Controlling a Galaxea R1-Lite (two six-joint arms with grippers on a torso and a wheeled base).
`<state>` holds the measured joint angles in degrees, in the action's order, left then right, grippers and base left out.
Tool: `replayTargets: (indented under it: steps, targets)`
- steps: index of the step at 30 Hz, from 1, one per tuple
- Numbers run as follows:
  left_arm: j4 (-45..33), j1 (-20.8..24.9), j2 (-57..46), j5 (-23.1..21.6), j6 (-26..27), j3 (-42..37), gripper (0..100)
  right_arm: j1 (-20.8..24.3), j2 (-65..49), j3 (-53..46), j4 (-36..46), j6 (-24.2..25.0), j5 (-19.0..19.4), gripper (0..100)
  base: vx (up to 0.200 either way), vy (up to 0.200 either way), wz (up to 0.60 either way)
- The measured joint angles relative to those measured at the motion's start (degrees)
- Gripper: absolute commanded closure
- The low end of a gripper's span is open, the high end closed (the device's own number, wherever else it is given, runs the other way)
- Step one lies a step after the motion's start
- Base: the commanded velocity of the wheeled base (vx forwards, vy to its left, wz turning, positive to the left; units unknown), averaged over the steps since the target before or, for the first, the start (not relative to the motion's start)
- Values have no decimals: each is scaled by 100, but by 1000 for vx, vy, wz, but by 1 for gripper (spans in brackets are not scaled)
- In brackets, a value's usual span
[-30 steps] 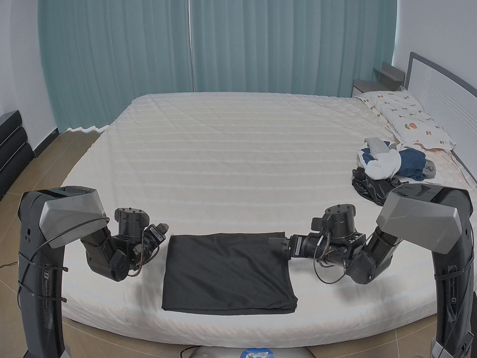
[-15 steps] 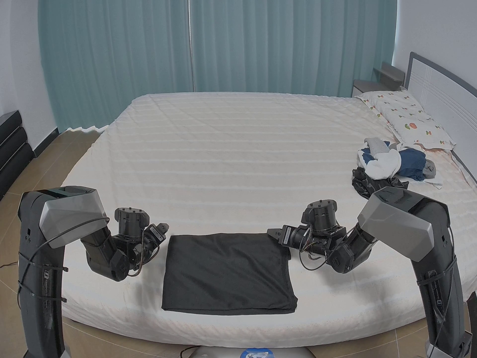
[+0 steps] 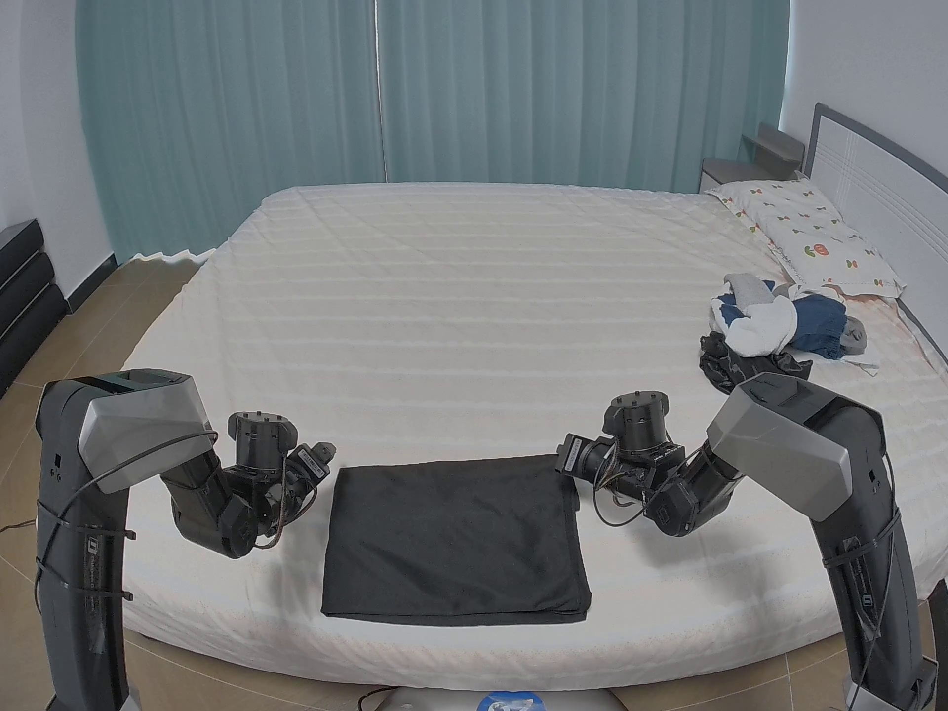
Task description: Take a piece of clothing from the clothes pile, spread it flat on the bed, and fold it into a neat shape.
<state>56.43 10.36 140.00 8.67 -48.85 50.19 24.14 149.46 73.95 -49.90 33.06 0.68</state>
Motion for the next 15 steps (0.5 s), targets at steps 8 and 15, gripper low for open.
replayTargets:
  steps: [8, 15]
  targets:
    - [-2, 0, 0, 2, 0, 0, 0, -55, 33, 22, 9, 9, 0, 100, 0, 0, 0]
    - [0, 0, 2, 0, -1, 0, 0, -60, 49, 0, 82, 5, -9, 0, 0, 0, 0]
